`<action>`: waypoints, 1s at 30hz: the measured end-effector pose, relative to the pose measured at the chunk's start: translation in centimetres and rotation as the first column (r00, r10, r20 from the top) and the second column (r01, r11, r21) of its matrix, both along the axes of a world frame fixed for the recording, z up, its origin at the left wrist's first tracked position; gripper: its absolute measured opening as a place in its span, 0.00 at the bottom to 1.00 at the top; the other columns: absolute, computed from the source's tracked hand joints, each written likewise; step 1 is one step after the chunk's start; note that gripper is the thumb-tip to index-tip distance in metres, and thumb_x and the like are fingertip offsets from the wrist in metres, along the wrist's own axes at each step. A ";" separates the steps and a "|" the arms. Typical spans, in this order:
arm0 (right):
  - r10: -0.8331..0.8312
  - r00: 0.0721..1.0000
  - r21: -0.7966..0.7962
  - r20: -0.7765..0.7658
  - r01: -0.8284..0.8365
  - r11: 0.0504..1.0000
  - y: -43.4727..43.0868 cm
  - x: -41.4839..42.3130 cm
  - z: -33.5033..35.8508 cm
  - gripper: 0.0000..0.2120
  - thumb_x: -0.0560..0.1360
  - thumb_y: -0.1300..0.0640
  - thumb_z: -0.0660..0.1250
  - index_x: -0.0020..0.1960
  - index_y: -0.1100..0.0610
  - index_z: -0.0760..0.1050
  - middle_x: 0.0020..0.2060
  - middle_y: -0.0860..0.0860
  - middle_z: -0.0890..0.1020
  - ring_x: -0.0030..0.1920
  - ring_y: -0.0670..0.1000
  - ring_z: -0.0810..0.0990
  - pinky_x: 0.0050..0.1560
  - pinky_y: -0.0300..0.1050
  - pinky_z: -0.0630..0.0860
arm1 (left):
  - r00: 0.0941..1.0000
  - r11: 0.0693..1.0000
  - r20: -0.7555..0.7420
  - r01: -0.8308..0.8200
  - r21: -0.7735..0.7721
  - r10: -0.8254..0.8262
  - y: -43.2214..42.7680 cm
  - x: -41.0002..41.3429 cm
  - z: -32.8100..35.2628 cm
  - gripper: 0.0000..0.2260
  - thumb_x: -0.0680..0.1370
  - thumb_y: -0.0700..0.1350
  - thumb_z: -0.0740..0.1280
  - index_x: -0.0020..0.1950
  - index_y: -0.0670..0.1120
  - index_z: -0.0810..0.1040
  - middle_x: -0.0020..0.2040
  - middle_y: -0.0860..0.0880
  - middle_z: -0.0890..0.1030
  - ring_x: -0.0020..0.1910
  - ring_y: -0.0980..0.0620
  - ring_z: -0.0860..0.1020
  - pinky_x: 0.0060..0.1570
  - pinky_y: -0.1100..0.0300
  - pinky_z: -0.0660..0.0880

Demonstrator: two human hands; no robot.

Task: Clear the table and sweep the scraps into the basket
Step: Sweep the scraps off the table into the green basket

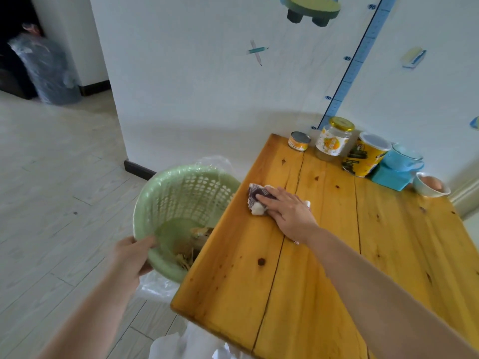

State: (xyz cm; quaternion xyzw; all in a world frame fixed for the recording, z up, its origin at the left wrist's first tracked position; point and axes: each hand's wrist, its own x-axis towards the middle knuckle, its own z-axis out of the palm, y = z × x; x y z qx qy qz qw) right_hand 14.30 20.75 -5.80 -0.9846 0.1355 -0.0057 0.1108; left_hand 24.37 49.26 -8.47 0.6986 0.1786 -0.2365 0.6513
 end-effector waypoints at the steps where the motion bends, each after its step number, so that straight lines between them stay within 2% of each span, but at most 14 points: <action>1: -0.041 0.999 0.010 0.007 0.041 0.999 -0.9 1.1 0.1 0.20 0.81 0.54 0.52 0.72 0.41 0.60 0.75 0.45 0.57 0.76 0.51 0.51 0.75 0.53 0.48 | 1.000 1.000 -0.005 -0.010 0.002 0.010 -0.5 0.3 -0.1 0.06 0.74 0.33 0.63 0.38 0.39 0.71 0.35 0.40 0.75 0.32 0.45 0.75 0.16 0.63 0.73; 4: -0.114 0.993 -0.001 0.026 0.114 0.993 -3.8 3.9 0.1 0.20 0.81 0.54 0.52 0.72 0.43 0.60 0.75 0.46 0.59 0.75 0.51 0.52 0.75 0.52 0.49 | 0.999 0.999 -0.013 -0.044 0.021 0.045 -2.2 1.3 -0.6 0.05 0.74 0.33 0.63 0.38 0.39 0.72 0.35 0.40 0.75 0.31 0.45 0.75 0.18 0.61 0.74; 9: -0.137 0.989 -0.040 0.053 0.139 0.989 -8.5 8.7 -0.2 0.20 0.81 0.54 0.53 0.72 0.42 0.61 0.74 0.47 0.61 0.74 0.53 0.53 0.73 0.54 0.53 | 0.996 0.995 -0.018 -0.092 0.035 0.093 -5.6 3.5 -1.6 0.08 0.75 0.34 0.64 0.36 0.40 0.70 0.34 0.40 0.75 0.32 0.45 0.74 0.31 0.55 0.73; 12: -0.156 0.986 -0.118 0.067 0.163 0.980 -10.9 11.1 -0.1 0.20 0.81 0.52 0.52 0.71 0.40 0.60 0.73 0.45 0.62 0.73 0.53 0.55 0.71 0.54 0.54 | 0.993 0.993 -0.020 -0.117 0.026 0.117 -7.0 4.6 -2.1 0.07 0.75 0.34 0.64 0.37 0.39 0.71 0.33 0.41 0.75 0.30 0.46 0.74 0.28 0.56 0.71; 16: -0.195 0.978 -0.177 0.076 0.206 0.962 -14.2 13.9 -0.2 0.19 0.81 0.51 0.51 0.71 0.39 0.61 0.72 0.46 0.63 0.72 0.55 0.56 0.70 0.56 0.55 | 0.993 0.993 -0.012 -0.117 0.015 0.117 -8.6 6.2 -2.6 0.05 0.75 0.35 0.63 0.39 0.39 0.72 0.34 0.41 0.76 0.30 0.47 0.75 0.18 0.63 0.73; 20: -0.230 0.968 -0.136 0.102 0.242 0.961 -15.9 13.6 -0.2 0.19 0.81 0.51 0.53 0.70 0.40 0.63 0.71 0.46 0.65 0.69 0.55 0.59 0.68 0.55 0.58 | 0.994 0.993 0.004 -0.113 0.022 0.113 -9.6 6.8 -2.9 0.06 0.76 0.35 0.64 0.38 0.41 0.71 0.36 0.41 0.76 0.32 0.46 0.76 0.27 0.58 0.74; 23: -0.286 0.952 -0.147 0.108 0.300 0.942 -17.0 11.5 -0.3 0.19 0.80 0.51 0.53 0.70 0.41 0.63 0.70 0.47 0.65 0.67 0.56 0.61 0.66 0.54 0.60 | 0.995 0.994 0.013 -0.100 0.043 0.100 -10.1 6.6 -3.2 0.07 0.75 0.35 0.64 0.37 0.41 0.71 0.34 0.41 0.76 0.31 0.46 0.76 0.19 0.62 0.74; 25: -0.345 0.931 -0.157 0.122 0.361 0.919 -17.6 10.0 -0.4 0.19 0.80 0.51 0.54 0.71 0.41 0.63 0.70 0.49 0.66 0.68 0.57 0.61 0.66 0.55 0.60 | 0.995 0.995 -0.001 -0.096 0.033 0.096 -10.3 6.3 -3.3 0.07 0.75 0.35 0.64 0.37 0.40 0.71 0.34 0.41 0.76 0.31 0.46 0.75 0.15 0.65 0.72; 30: -0.567 0.810 -0.129 0.152 0.585 0.801 -17.7 6.6 -0.4 0.19 0.80 0.52 0.54 0.71 0.42 0.63 0.69 0.50 0.66 0.66 0.57 0.63 0.65 0.55 0.62 | 0.997 0.997 -0.023 -0.072 0.020 0.072 -10.0 5.4 -3.1 0.06 0.76 0.35 0.64 0.38 0.40 0.71 0.35 0.41 0.75 0.31 0.45 0.75 0.15 0.65 0.71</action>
